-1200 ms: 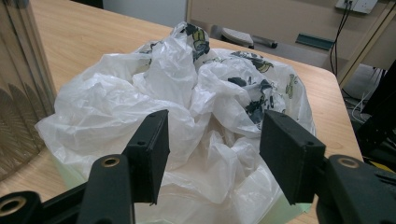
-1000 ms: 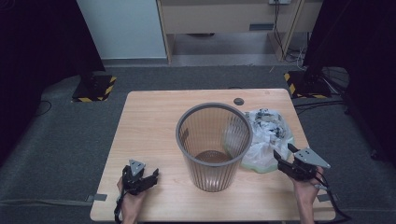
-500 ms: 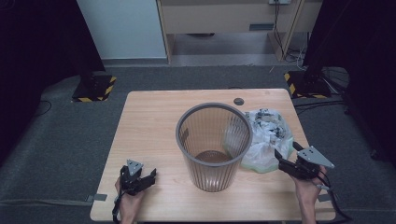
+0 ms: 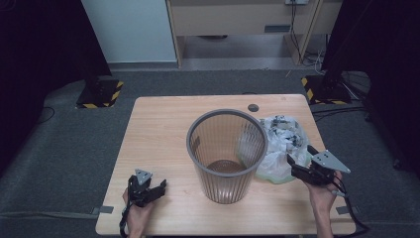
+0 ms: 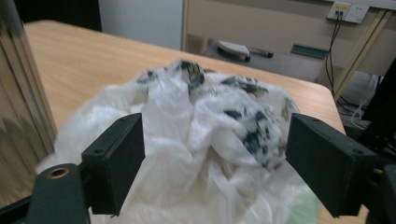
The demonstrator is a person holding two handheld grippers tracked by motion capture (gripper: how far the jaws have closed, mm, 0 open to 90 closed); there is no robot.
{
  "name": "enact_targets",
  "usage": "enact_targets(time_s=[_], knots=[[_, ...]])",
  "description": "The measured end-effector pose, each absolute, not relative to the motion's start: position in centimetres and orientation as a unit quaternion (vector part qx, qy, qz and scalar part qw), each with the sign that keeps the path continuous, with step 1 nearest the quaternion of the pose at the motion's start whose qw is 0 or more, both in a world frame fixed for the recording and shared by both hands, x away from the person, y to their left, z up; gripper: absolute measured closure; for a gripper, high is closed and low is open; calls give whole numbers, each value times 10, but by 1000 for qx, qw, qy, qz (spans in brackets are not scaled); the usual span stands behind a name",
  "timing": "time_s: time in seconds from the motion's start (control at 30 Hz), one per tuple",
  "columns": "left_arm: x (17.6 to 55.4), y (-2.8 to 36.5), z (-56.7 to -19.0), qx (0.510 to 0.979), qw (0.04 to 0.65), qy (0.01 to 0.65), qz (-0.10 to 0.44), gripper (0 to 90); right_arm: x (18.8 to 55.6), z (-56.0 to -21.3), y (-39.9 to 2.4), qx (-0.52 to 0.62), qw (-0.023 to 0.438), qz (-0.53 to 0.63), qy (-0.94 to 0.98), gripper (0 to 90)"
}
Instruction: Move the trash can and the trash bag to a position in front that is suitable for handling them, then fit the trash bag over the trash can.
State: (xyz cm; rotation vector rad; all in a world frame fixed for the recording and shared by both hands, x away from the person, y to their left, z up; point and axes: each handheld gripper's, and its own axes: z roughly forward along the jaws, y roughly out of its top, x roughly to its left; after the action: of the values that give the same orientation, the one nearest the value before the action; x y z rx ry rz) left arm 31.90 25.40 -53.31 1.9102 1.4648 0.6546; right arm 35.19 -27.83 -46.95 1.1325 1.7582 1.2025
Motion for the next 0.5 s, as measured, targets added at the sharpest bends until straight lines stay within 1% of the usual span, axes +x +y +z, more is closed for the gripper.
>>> enact_targets(time_s=[0.03, 0.1, 0.13, 0.2, 0.23, 0.33, 0.4, 0.5], knots=[[319, 254, -533, 726, 318, 557, 249, 302, 356, -468, -276, 441, 357, 463, 681, 156], [319, 254, -533, 726, 318, 557, 249, 299, 363, -466, -273, 446, 352, 465, 679, 153], [319, 254, -533, 727, 317, 556, 249, 296, 371, -465, -269, 455, 345, 463, 678, 120], [320, 254, -533, 727, 317, 556, 249, 296, 375, -465, -268, 457, 342, 462, 678, 116], [320, 254, -533, 727, 317, 556, 249, 287, 383, -466, -264, 464, 334, 465, 676, 99], [320, 253, -533, 728, 316, 556, 248, 263, 390, -468, -261, 464, 326, 471, 676, 99], [320, 252, -534, 726, 315, 558, 248, 257, 398, -471, -256, 465, 319, 463, 684, 82], [321, 250, -534, 726, 312, 561, 247, 222, 412, -479, -248, 468, 315, 445, 696, 73]])
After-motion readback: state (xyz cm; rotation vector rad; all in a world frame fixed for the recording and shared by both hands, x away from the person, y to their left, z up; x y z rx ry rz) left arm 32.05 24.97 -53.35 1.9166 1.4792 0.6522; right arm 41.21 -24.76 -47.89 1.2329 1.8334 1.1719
